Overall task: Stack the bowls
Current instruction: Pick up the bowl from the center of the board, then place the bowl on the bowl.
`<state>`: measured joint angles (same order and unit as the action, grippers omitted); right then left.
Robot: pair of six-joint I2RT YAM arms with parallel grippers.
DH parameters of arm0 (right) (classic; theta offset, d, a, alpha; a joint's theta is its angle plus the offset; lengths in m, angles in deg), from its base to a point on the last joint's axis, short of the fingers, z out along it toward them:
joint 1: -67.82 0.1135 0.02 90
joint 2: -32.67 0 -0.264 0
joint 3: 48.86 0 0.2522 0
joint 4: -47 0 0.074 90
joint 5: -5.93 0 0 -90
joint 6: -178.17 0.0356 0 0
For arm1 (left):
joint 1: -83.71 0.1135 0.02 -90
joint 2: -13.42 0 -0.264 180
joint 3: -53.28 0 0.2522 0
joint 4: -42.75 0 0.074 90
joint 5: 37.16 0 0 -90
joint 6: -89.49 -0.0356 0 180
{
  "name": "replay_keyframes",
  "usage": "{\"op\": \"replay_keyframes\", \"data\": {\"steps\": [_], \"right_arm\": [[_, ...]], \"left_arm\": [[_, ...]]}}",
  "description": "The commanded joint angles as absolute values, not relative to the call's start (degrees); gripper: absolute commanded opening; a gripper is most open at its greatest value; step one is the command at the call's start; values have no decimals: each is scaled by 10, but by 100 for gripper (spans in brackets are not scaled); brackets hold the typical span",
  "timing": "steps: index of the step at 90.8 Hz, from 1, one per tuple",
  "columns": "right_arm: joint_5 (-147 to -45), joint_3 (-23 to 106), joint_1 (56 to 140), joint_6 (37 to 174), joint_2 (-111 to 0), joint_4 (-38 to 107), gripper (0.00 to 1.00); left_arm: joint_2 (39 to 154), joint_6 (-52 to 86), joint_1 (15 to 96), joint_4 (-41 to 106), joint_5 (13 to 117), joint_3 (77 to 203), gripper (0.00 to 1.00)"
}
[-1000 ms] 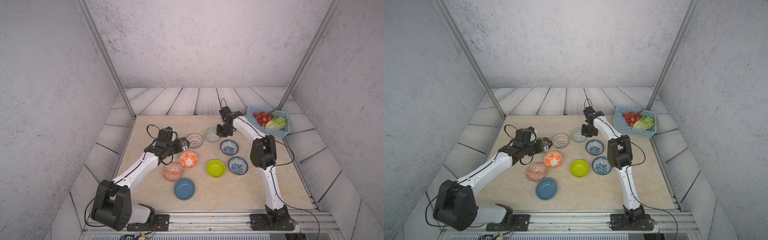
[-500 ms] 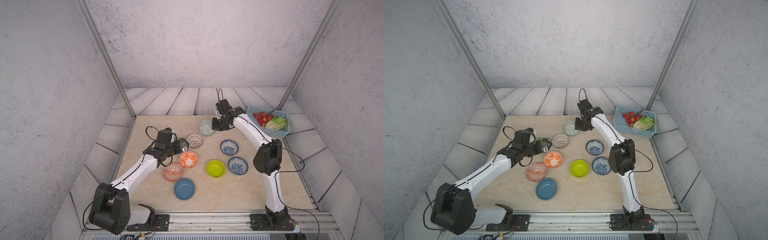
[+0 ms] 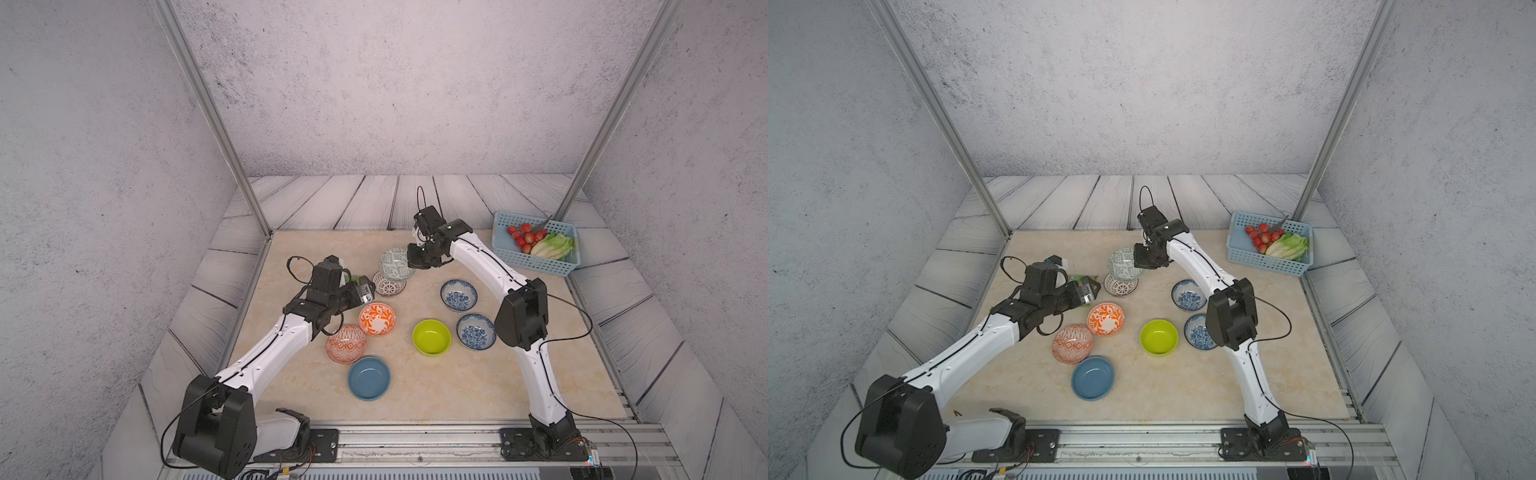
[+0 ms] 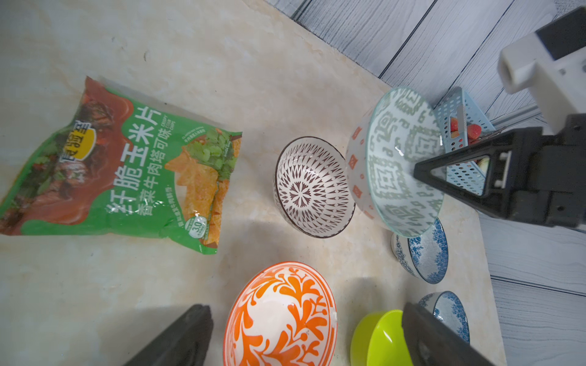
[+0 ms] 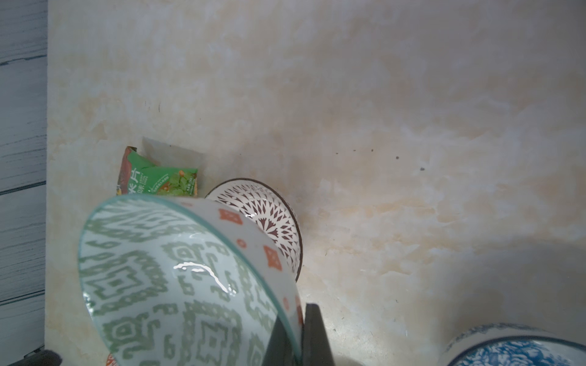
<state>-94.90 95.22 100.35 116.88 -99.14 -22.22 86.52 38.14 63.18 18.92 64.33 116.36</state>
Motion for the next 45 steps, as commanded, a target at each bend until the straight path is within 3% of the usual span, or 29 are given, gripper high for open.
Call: {"op": "replay_keyframes", "data": {"steps": [1, 45], "right_arm": [[-964, 960, 1012, 1175, -994, -207, 0], [-959, 976, 1027, 1182, -1038, -204, 0]], "left_arm": [[852, 382, 632, 197, 632, 1155, 100], [853, 387, 632, 198, 631, 1153, 100]]}}
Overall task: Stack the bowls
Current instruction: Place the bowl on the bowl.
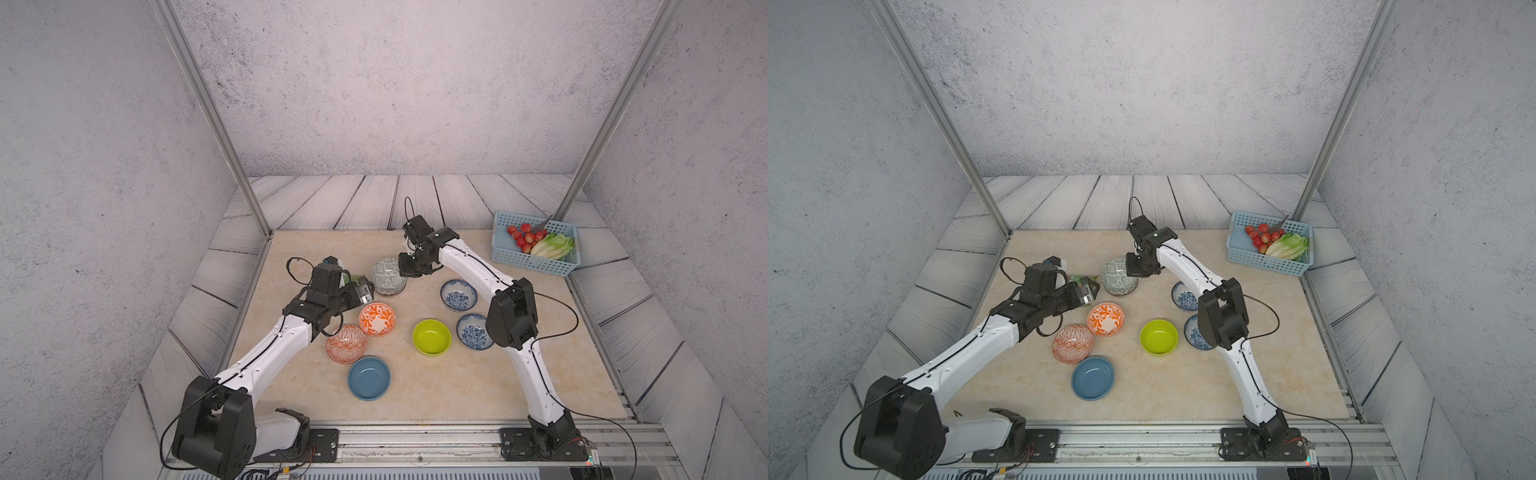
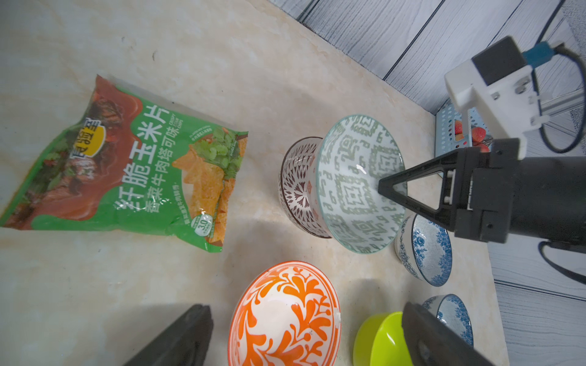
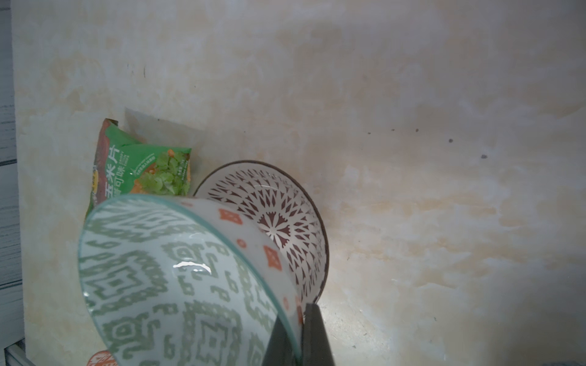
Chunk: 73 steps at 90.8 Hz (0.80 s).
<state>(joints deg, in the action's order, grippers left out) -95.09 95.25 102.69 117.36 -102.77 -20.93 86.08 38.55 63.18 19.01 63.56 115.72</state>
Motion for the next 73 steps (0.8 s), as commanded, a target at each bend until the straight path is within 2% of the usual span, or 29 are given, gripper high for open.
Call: {"op": "replay_keyframes", "data": {"steps": [1, 73], "right_arm": [[-959, 977, 1027, 1181, -1038, -205, 0], [-923, 1003, 1033, 1195, -1075, -216, 0]], "left_arm": [[853, 387, 632, 198, 630, 1153, 100], [855, 390, 635, 198, 631, 1153, 100]]}}
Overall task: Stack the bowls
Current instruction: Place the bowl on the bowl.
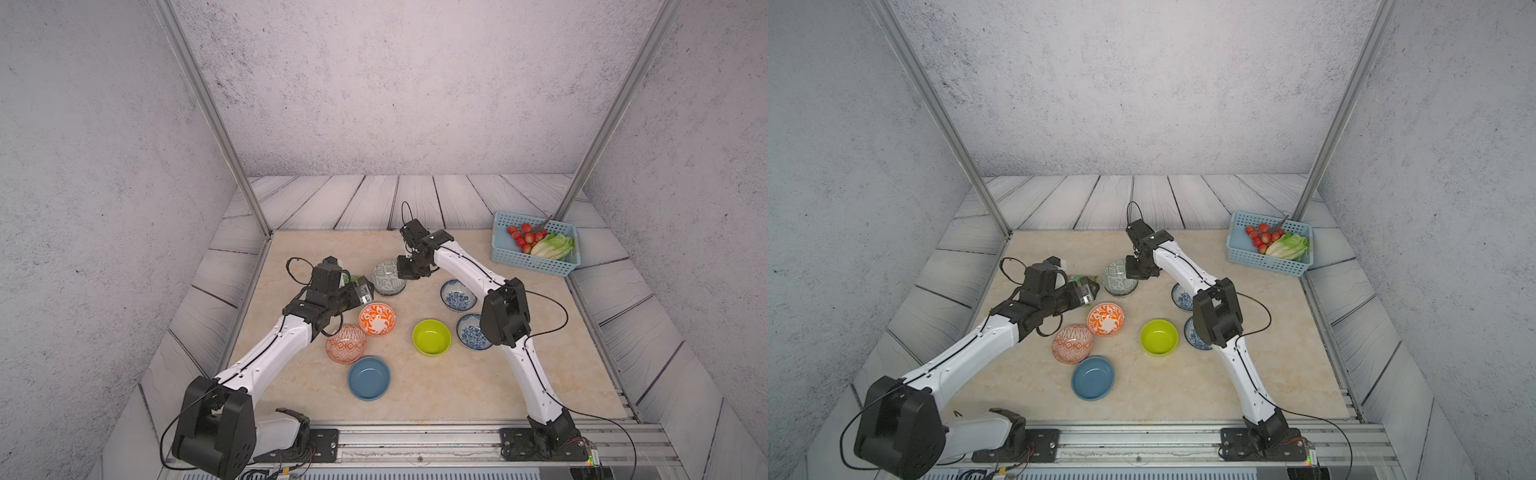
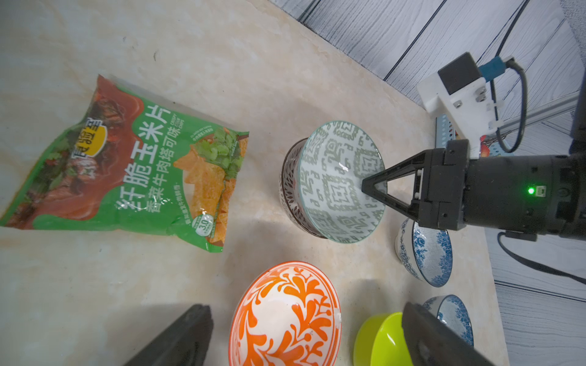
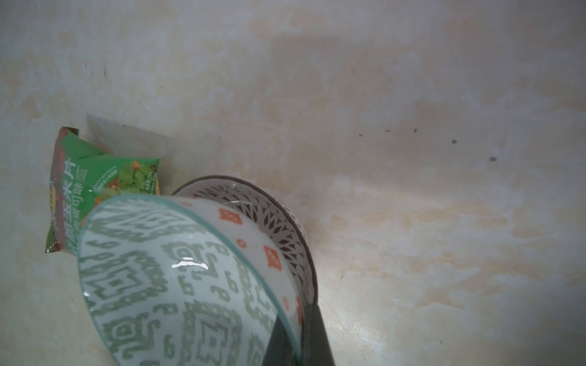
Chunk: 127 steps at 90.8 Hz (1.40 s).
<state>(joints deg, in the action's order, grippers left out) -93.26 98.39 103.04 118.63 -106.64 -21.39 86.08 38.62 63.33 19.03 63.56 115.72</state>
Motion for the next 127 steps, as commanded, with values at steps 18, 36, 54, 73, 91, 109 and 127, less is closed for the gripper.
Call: {"op": "replay_keyframes", "data": {"steps": [18, 36, 54, 73, 91, 109, 127], "right_arm": [[-919, 1007, 1037, 1195, -1079, -222, 0], [-918, 1007, 1038, 1193, -1080, -223, 4], [-916, 1006, 1039, 1192, -1083, -231, 4], [-907, 1007, 1039, 1191, -1085, -235, 5], [-907, 1012, 1039, 1191, -1095, -238, 5], [-907, 1014, 1039, 1193, -1094, -237, 18], [-908, 1017, 1039, 1193, -1090, -239, 28]], "left_arm": [[854, 391, 636, 201, 630, 1151, 100], [856, 391, 636, 197, 631, 1154, 100], [852, 394, 637, 197, 629, 1150, 100], [852, 394, 638, 196, 629, 1151, 100], [852, 395, 638, 196, 629, 1150, 100], [852, 395, 638, 195, 629, 1150, 100], [852, 396, 641, 196, 631, 1149, 100]]}}
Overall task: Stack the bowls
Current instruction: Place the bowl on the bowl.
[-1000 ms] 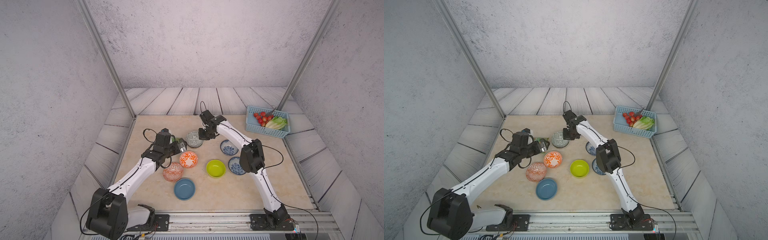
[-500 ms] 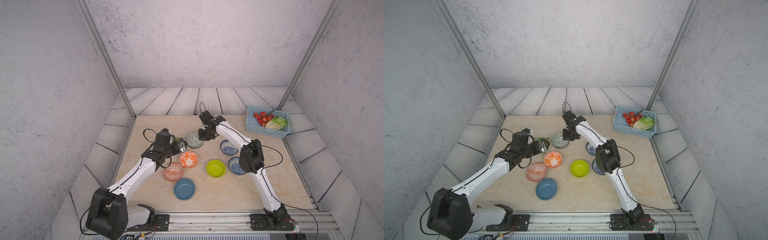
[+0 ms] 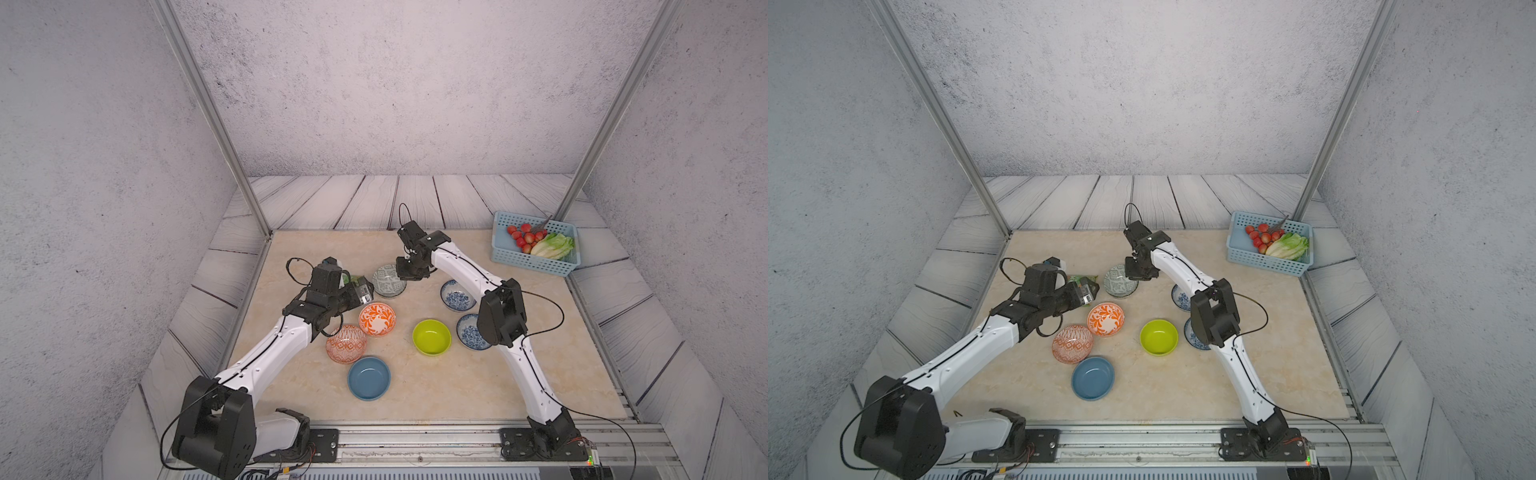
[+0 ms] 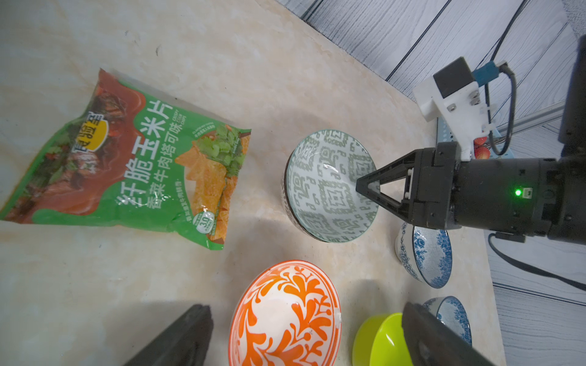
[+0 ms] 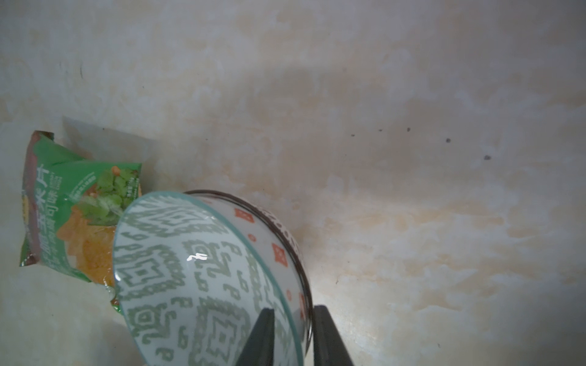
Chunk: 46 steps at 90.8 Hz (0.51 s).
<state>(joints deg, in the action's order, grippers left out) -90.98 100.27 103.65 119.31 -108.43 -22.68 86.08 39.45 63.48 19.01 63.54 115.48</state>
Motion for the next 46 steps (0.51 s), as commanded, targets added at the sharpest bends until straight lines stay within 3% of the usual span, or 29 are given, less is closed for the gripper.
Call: {"op": "replay_keyframes", "data": {"steps": [1, 32, 46], "right_arm": [[-908, 1017, 1039, 1193, -1089, -239, 28], [-881, 1007, 1038, 1187, -1057, -243, 31], [-884, 1002, 1038, 1190, -1056, -238, 15]], "left_arm": [[852, 396, 640, 197, 631, 1149, 100], [853, 396, 642, 197, 632, 1149, 100], [854, 396, 642, 198, 632, 1150, 100]]}}
